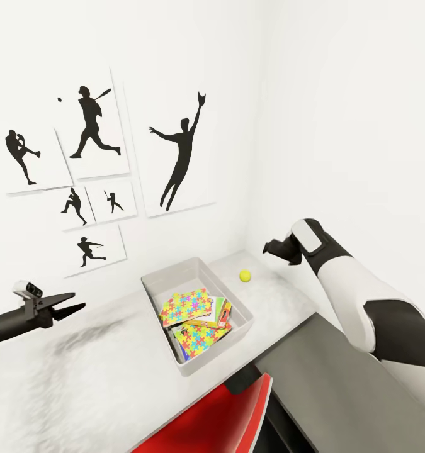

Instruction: Put all the toys in the child's room - the three board games (two on the bed and one on the table), the two jigsaw puzzles on the table, and the tennis ball on the table - inside the toy box on the table in the child's room.

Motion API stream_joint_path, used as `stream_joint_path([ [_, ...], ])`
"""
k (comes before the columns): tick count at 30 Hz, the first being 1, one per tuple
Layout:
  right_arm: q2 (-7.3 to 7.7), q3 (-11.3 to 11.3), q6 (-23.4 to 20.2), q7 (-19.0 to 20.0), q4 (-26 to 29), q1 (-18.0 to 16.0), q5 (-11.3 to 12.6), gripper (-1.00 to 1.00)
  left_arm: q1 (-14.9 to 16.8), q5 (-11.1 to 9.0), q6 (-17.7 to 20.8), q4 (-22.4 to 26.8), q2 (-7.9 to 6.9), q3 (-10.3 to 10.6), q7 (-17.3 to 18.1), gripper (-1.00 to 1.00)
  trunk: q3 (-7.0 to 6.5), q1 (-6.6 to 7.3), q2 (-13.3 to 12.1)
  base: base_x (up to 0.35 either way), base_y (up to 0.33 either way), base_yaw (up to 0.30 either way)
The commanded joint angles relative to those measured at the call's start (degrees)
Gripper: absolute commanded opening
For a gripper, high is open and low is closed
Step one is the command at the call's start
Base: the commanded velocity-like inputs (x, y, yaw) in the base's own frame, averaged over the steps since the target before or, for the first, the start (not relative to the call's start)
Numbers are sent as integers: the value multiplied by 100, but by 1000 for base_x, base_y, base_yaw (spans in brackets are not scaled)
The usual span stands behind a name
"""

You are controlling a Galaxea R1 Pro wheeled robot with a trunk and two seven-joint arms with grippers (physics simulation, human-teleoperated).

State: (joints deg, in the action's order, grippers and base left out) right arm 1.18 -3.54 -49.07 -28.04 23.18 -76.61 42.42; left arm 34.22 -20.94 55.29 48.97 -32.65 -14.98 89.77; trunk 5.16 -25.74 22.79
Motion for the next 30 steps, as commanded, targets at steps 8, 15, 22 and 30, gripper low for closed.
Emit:
stream_joint_path([
  [8, 5, -539, -15, 131, 346, 10, 70, 100, -37, -32, 61, 3, -158, 1, 23, 100, 13, -4, 13, 0, 0, 0],
  [15, 1, -574, -15, 147, 377, 10, 73, 100, -90, -174, 61, 4, -361, -2, 23, 100, 22, -4, 13, 0, 0, 1],
  [22, -3, -577, -7, 149, 380, 8, 73, 100, -156, -414, 61, 5, -426, -3, 23, 100, 73, -4, 13, 0, 0, 43],
  [30, -74, -579, -6, 149, 381, -9, 69, 100, -178, -443, 66, 17, -432, 3, 23, 100, 145, -4, 13, 0, 0, 63],
])
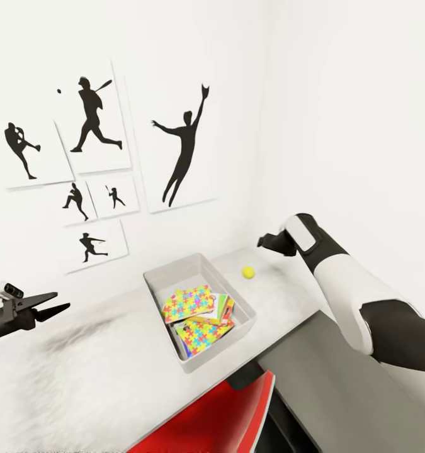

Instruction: Put all the toys in the child's room - the three board games (two on the bed and one on the table), the two jigsaw puzzles on the table, and the tennis ball on the table - inside the toy box on the table in the child's room.

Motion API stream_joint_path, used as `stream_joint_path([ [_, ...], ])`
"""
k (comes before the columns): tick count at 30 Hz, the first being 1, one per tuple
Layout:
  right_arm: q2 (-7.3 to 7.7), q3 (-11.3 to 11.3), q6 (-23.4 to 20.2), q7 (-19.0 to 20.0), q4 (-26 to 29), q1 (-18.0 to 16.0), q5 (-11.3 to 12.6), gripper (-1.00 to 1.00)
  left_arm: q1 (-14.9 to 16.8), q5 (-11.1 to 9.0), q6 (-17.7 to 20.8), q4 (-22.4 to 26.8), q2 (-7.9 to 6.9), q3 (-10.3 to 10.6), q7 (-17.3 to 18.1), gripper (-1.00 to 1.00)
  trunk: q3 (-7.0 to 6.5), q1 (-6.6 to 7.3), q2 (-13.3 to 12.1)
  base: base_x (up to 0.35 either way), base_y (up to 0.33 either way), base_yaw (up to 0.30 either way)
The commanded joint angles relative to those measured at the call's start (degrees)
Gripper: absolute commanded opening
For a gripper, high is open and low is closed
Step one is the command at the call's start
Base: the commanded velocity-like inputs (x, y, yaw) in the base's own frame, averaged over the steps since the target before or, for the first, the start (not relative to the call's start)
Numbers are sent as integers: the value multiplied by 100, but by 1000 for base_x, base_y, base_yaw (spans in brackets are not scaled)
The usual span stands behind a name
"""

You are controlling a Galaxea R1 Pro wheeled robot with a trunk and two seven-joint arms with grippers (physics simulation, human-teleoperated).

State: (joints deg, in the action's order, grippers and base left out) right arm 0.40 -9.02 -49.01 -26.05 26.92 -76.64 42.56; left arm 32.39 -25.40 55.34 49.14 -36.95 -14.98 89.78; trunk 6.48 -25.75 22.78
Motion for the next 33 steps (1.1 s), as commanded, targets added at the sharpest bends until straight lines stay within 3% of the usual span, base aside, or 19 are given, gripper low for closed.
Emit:
stream_joint_path([
  [1, -36, -33, -12, -49, 6, -16, 53, 100, 2, 1, 62, 8, 0, 11, 22, 100, 23, -3, 14, 0, 0, 64],
  [10, -253, -32, -2, -65, 8, -148, 42, 100, -4, 0, 64, 25, 3, 36, 22, 100, 105, -3, 14, 0, 0, 65],
  [33, -218, -31, -28, -101, 174, -193, 42, 100, -21, 0, 73, 41, 8, 51, 22, 100, 315, -3, 14, 0, 0, 48],
])
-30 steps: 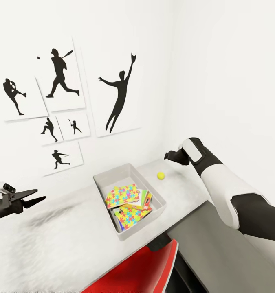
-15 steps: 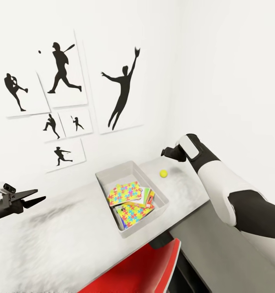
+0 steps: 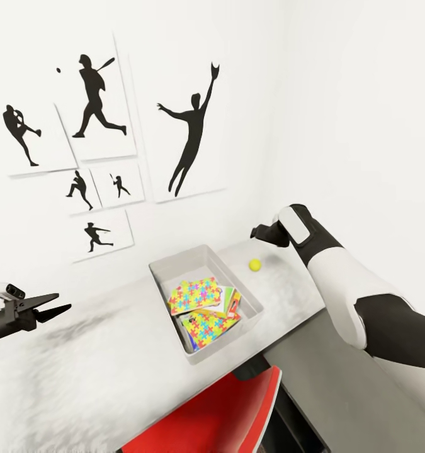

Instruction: Put all the toys in the child's room - the three board games (two on the bed and one on the table), the two jigsaw puzzles on the table, and the tennis ball on the table - inside the toy box on the table in the child's room.

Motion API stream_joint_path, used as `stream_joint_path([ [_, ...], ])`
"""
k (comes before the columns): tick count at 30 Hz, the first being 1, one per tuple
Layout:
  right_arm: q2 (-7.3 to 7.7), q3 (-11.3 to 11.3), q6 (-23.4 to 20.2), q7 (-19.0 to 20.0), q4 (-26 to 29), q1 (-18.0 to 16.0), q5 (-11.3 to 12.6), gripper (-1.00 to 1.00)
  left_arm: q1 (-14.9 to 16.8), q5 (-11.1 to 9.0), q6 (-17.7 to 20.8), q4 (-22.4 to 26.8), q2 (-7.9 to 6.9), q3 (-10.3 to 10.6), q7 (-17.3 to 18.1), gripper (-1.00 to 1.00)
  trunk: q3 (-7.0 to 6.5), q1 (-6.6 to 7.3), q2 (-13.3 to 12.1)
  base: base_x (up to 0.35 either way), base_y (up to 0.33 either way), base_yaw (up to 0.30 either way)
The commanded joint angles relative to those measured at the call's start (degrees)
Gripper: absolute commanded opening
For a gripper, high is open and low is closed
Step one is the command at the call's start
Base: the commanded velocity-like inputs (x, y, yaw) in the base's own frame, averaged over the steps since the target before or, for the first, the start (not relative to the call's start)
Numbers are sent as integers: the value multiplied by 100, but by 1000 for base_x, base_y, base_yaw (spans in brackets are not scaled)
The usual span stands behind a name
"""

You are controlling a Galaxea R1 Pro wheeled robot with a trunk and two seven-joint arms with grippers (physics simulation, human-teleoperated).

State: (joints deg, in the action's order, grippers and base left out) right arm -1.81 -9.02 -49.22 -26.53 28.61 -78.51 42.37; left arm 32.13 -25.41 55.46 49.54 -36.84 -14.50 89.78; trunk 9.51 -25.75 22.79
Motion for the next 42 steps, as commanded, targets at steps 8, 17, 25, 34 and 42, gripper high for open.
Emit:
stream_joint_path([
  [8, 31, -33, -8, -34, 14, 14, 63, 100, 3, 1, 74, 15, 12, 20, 22, 100, 87, -3, 13, 0, 0, 1],
  [17, 61, -33, -8, -43, 21, 20, 61, 100, -5, 1, 87, 15, 59, 97, 22, 100, 171, -3, 13, 0, 0, 0],
  [25, 111, -25, -8, -53, 17, 20, 62, 100, -22, 0, 88, 12, 71, 338, 22, 100, 246, -3, 13, 0, 0, 0],
  [34, 162, 4, -8, -126, 34, -135, 53, 100, -65, 1, 88, 11, 67, 358, 22, 100, 331, -3, 13, 0, 0, 0],
  [42, 191, -23, -8, -200, 49, -388, 50, 100, -67, -2, 88, 12, 63, 332, 22, 100, 406, -3, 13, 0, 0, 0],
])
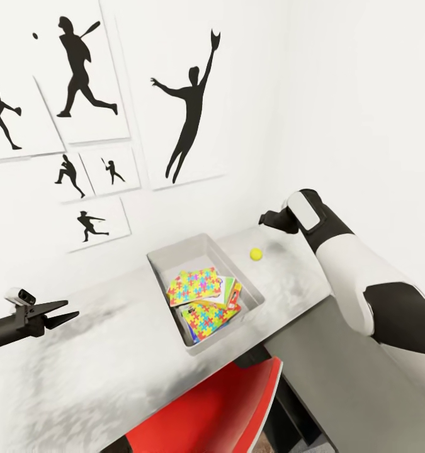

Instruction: Put all the toys in the child's room - the three board games (two on the bed and one on the table), the two jigsaw puzzles on the table, and the tennis ball on the table - inside the toy box on the table in the child's room.

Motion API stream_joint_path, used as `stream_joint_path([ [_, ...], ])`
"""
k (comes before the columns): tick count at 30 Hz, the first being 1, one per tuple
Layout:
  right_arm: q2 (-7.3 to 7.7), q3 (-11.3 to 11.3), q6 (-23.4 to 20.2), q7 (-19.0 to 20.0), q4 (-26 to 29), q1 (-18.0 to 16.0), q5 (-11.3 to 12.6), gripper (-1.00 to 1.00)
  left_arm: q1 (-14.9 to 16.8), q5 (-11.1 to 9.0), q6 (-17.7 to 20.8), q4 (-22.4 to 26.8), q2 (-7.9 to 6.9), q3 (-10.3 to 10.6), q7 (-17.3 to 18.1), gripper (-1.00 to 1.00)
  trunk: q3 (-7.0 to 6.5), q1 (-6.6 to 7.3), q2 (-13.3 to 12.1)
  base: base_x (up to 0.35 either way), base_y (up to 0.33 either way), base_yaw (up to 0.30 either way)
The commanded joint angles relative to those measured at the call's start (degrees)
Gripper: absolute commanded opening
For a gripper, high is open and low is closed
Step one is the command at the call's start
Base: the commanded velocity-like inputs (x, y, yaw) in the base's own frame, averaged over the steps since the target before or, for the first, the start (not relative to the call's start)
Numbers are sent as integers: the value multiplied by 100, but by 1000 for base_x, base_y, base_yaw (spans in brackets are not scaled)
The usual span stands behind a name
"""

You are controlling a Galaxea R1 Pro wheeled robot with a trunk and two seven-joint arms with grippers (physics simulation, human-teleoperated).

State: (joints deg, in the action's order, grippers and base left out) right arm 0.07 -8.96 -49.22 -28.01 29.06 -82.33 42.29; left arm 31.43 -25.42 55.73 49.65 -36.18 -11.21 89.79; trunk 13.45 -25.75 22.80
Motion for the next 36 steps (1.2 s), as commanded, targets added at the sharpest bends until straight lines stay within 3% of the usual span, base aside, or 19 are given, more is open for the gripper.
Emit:
stream_joint_path([
  [1, 8, -32, -9, -53, 4, -26, 59, 100, 4, 0, 61, 1, -2, 4, 21, 100, 21, -3, 12, 0, 0, 0],
  [21, 3, -46, -17, -90, 11, -153, 52, 100, 4, -7, 69, 12, -36, 3, 21, 100, 210, -3, 12, 0, 0, 0],
  [36, -35, -45, -26, -98, 11, -525, 51, 100, 4, -7, 76, 17, -62, 8, 21, 100, 351, -3, 12, 0, 0, 0],
])
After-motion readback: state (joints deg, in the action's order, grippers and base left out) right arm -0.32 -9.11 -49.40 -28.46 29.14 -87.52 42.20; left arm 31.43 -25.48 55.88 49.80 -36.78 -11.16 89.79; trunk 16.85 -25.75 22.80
